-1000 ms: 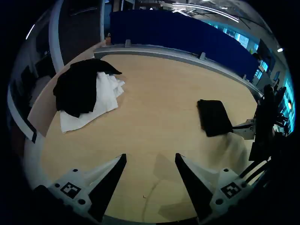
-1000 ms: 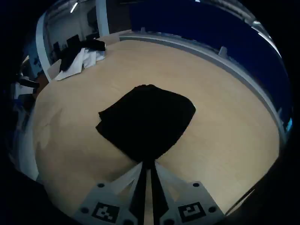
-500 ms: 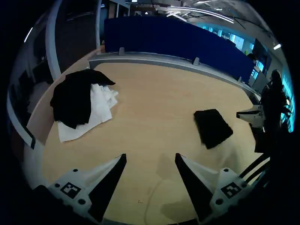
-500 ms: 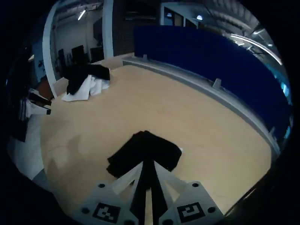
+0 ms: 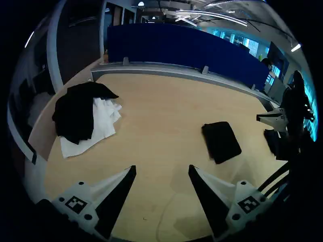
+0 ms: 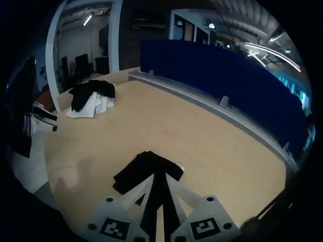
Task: Fold towel
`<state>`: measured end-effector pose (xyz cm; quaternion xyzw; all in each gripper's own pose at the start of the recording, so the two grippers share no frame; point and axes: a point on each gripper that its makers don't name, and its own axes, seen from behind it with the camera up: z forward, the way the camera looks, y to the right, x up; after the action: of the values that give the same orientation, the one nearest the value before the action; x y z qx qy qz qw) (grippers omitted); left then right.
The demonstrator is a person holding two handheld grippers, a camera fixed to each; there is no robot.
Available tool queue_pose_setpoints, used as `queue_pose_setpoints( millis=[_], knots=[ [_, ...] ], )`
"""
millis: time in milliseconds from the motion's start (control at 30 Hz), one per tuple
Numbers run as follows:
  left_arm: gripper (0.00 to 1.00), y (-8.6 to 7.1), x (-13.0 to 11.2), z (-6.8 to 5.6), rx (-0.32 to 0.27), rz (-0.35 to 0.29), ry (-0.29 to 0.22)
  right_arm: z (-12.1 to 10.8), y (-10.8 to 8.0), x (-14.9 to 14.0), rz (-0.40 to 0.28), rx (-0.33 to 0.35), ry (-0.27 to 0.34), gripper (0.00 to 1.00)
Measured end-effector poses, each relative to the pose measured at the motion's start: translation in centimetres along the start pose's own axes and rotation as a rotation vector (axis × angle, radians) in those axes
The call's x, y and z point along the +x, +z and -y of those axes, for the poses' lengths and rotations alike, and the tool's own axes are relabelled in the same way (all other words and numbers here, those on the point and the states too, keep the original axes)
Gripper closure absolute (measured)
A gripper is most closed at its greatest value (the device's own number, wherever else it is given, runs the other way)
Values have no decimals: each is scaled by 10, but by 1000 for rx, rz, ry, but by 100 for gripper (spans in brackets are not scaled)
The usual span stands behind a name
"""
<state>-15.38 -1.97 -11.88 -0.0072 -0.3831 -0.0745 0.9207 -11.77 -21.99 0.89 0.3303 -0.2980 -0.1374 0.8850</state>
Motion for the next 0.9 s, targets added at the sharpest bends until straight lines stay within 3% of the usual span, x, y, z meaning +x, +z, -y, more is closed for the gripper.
queue_pose_setpoints(
  millis=[33, 133, 167, 400, 900],
  knots=[
    [4, 0, -1, 0, 0, 0, 1, 0, 0, 0, -1, -3, 1, 89],
    [4, -1, -2, -1, 0, 1, 2, -1, 2, -2, 0, -8, 1, 45],
    [4, -2, -2, 0, 1, 0, 3, -1, 2, -4, 2, -9, -1, 35],
    [4, -6, -2, 3, 6, -1, -3, -1, 11, -18, 23, -16, -8, 31],
    [4, 0, -34, 9, 17, 57, -10, 8, 50, -118, 157, 20, 32, 32]
  ],
)
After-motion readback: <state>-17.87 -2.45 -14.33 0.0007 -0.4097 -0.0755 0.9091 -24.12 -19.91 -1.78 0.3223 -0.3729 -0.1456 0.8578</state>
